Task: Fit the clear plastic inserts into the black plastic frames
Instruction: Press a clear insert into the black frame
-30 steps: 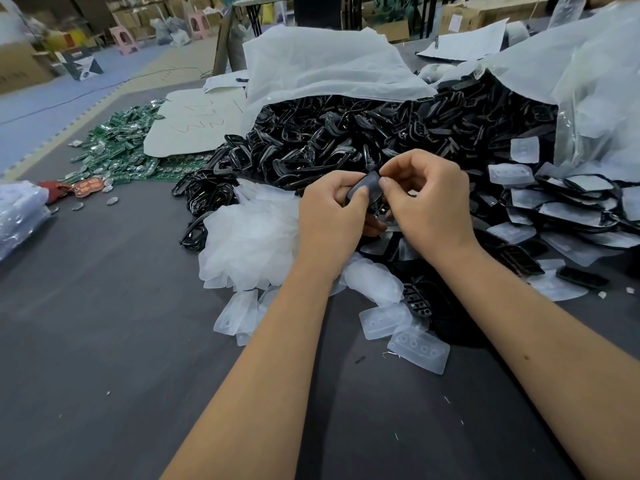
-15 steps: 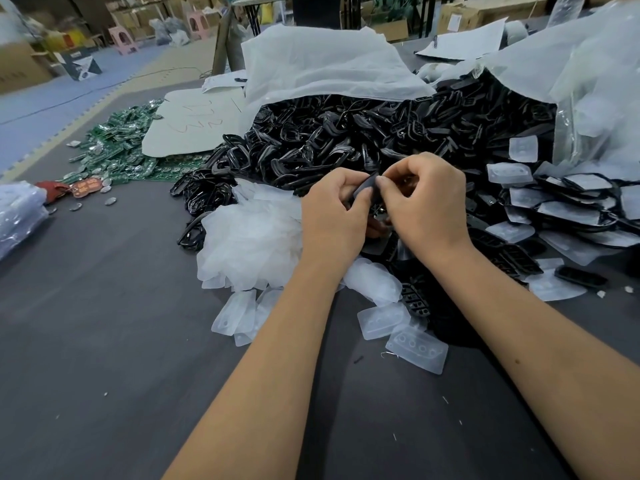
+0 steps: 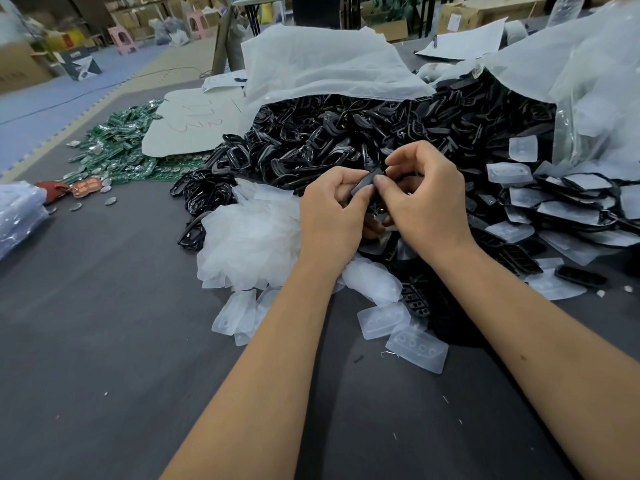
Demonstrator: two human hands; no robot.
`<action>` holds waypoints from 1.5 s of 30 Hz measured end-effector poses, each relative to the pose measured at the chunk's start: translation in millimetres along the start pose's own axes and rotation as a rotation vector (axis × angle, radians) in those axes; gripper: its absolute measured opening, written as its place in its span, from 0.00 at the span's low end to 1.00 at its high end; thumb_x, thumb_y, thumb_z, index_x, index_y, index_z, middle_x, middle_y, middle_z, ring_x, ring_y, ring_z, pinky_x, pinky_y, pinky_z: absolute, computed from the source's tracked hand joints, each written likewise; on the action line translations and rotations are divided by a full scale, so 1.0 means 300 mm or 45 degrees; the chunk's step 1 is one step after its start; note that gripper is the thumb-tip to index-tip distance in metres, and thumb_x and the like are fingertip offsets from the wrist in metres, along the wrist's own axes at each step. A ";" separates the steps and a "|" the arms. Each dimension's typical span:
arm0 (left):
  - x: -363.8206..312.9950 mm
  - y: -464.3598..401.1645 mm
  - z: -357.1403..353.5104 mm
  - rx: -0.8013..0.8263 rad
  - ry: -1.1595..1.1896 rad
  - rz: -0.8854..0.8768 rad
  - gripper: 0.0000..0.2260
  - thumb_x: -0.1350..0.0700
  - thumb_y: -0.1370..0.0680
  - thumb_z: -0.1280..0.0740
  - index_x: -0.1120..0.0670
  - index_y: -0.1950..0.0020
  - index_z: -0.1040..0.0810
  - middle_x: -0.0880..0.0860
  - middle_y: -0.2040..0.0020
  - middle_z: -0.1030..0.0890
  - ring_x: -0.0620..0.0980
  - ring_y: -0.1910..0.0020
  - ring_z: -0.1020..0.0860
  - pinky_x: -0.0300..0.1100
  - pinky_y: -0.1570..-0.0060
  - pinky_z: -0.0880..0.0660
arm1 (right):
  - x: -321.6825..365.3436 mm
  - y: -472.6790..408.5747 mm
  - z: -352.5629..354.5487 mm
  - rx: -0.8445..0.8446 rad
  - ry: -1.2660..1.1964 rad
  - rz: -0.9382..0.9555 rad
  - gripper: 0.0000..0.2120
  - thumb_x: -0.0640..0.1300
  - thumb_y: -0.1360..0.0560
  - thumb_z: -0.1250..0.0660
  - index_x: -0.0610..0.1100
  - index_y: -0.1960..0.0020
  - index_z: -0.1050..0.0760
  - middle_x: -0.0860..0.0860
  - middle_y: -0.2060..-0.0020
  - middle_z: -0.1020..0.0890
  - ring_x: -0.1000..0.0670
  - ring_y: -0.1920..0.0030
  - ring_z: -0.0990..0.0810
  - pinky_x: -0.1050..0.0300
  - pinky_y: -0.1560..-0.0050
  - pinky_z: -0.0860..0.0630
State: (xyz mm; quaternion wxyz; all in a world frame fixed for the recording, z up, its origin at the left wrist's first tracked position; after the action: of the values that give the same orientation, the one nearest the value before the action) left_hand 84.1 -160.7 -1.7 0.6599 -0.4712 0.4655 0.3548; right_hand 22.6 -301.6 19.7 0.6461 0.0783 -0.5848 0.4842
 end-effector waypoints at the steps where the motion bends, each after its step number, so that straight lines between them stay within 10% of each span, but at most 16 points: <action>1: 0.002 0.000 0.000 0.014 0.041 0.014 0.04 0.63 0.18 0.31 0.58 0.45 0.18 0.56 0.63 0.15 0.57 0.71 0.17 0.47 0.71 0.19 | -0.011 -0.001 -0.003 0.030 -0.072 -0.051 0.07 0.40 0.24 0.26 0.44 0.48 0.21 0.50 0.58 0.17 0.48 0.62 0.15 0.48 0.63 0.16; 12: 0.032 -0.005 0.018 -0.013 0.321 0.133 0.07 0.68 0.19 0.31 0.61 0.43 0.17 0.57 0.57 0.12 0.52 0.67 0.15 0.39 0.64 0.19 | -0.069 0.004 -0.020 0.139 -0.582 -0.422 0.06 0.32 0.22 0.29 0.39 0.56 0.22 0.49 0.70 0.18 0.53 0.72 0.19 0.62 0.70 0.22; 45: 0.066 -0.014 0.030 -0.056 0.458 0.301 0.03 0.64 0.21 0.27 0.60 0.49 0.14 0.56 0.61 0.14 0.48 0.71 0.21 0.36 0.72 0.27 | -0.047 0.001 -0.041 0.232 -0.576 -0.305 0.07 0.32 0.21 0.31 0.40 0.57 0.22 0.45 0.66 0.19 0.47 0.69 0.19 0.57 0.69 0.21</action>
State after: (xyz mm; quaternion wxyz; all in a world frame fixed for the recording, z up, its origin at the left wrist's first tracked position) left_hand 96.6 -152.8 -18.2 0.5096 -0.4831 0.6199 0.3501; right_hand 32.9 -300.7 4.2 0.5420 0.3109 -0.6547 0.4252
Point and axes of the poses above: each hand's wrist, its own y-axis away from the middle knuckle, its own z-axis out of the back of the hand, x = y × z, the point moved 8 cm from there along -y, towards the middle knuckle
